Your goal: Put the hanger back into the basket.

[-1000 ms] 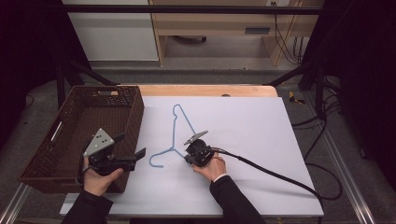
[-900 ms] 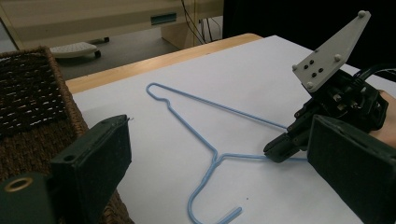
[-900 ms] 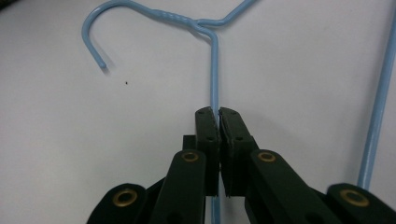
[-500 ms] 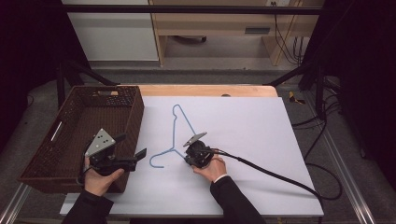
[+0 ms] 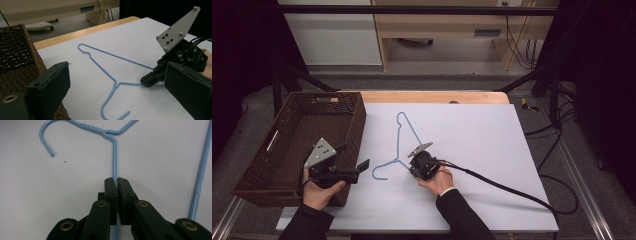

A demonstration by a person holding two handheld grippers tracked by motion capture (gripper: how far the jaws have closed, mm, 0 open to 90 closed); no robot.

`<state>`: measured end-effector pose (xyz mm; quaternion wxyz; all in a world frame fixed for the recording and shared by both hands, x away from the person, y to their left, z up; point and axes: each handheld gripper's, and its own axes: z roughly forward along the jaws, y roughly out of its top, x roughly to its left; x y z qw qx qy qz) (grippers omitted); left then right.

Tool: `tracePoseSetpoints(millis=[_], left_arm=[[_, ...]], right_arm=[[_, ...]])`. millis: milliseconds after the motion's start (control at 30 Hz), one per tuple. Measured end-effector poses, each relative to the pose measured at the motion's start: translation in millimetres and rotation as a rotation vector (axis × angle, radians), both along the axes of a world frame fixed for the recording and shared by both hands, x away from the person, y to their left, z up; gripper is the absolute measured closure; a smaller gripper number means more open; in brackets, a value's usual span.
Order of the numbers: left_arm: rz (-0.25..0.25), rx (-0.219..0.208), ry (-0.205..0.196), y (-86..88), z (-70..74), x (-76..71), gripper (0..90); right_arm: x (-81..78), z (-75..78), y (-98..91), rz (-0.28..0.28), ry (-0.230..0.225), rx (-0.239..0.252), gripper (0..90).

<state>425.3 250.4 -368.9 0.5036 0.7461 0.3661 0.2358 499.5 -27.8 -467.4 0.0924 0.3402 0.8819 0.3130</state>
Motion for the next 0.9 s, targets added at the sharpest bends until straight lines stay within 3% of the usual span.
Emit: tracePoseSetpoints(millis=[467, 900], left_arm=[[-0.004, 0.000, -0.001, -1.5, 1.2, -1.5, 5.8], [-0.014, 0.004, 0.017, -8.9, -2.0, -2.5, 4.6]], right_arm=[[2.4, 32.5, -18.1, -0.005, -0.002, 0.156, 88.1], [1.7, 50.1, -35.7, -0.007, -0.030, 0.226, 88.1]])
